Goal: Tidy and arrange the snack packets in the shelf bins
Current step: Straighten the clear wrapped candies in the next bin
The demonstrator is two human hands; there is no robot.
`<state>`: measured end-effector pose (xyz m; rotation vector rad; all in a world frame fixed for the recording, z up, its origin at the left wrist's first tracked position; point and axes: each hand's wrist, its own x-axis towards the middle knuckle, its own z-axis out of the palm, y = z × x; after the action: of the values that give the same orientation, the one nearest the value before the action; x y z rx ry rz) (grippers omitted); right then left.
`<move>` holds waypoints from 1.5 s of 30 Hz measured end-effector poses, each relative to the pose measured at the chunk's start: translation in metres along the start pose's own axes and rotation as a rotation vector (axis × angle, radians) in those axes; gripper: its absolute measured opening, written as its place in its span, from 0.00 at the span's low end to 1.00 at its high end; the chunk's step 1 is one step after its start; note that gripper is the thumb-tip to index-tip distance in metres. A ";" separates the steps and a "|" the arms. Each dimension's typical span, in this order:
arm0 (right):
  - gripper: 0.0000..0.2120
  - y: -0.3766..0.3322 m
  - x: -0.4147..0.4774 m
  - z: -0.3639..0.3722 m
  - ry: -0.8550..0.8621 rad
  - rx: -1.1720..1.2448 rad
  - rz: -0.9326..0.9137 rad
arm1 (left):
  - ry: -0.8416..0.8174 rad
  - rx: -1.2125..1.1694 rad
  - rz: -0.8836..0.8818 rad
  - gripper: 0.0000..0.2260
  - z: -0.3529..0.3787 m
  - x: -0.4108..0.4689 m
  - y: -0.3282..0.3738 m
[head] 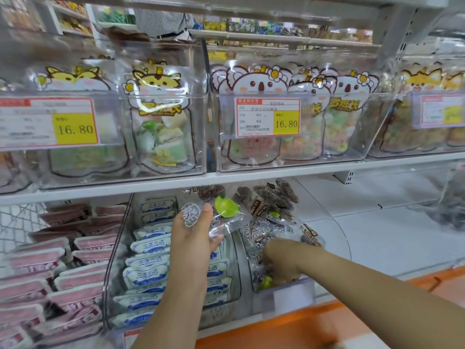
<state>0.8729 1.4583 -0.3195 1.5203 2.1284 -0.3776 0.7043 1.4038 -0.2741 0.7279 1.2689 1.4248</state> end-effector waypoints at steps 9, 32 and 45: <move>0.19 0.007 -0.011 -0.011 -0.002 0.086 -0.007 | 0.023 -0.014 0.021 0.35 -0.009 -0.002 0.004; 0.15 -0.005 0.024 -0.069 1.092 0.954 0.082 | 0.059 -0.035 0.003 0.36 -0.003 0.007 0.000; 0.10 0.036 -0.024 -0.015 0.630 0.615 -0.206 | 0.038 -0.027 0.017 0.36 -0.010 0.013 0.001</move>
<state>0.9096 1.4587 -0.2914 1.9437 2.8513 -0.7622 0.6913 1.4134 -0.2779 0.6978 1.2733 1.4728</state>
